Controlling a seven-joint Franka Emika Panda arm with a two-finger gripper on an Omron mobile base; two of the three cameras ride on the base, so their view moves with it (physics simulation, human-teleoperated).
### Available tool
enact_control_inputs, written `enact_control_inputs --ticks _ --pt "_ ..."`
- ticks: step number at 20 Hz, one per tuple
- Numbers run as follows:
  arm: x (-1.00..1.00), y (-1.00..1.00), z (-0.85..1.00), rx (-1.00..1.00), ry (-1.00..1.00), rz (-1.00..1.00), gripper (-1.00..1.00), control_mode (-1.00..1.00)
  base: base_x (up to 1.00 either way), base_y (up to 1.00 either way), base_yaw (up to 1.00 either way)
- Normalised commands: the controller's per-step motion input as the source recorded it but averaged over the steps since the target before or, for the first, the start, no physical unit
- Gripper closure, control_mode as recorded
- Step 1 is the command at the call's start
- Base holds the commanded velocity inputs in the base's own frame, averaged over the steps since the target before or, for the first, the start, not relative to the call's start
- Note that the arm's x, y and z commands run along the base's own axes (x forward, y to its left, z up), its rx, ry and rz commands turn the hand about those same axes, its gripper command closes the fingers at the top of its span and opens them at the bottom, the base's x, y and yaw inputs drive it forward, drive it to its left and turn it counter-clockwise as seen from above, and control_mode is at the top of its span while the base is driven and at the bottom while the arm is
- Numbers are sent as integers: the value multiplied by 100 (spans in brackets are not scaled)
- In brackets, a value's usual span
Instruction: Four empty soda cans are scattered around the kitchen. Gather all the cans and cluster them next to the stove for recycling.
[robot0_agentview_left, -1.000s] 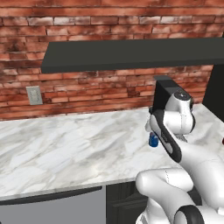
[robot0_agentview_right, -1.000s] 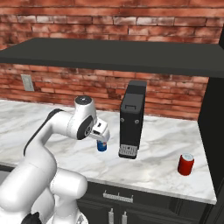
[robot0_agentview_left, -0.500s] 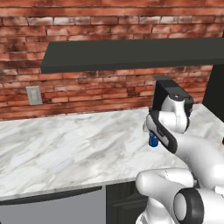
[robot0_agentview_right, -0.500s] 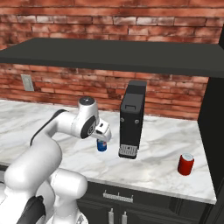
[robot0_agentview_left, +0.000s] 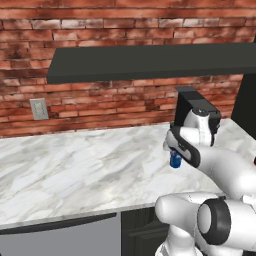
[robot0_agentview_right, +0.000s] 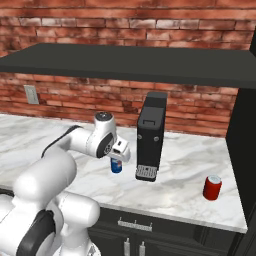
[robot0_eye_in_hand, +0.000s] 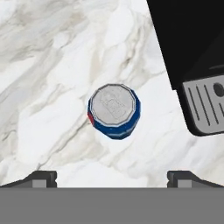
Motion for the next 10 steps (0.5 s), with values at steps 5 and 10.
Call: enact_control_inputs --ticks 5,10 --pt "22 -4 -18 0 1 0 -100 -100 0 0 0" --pt "14 -5 -10 0 0 0 -100 -100 0 0 0"
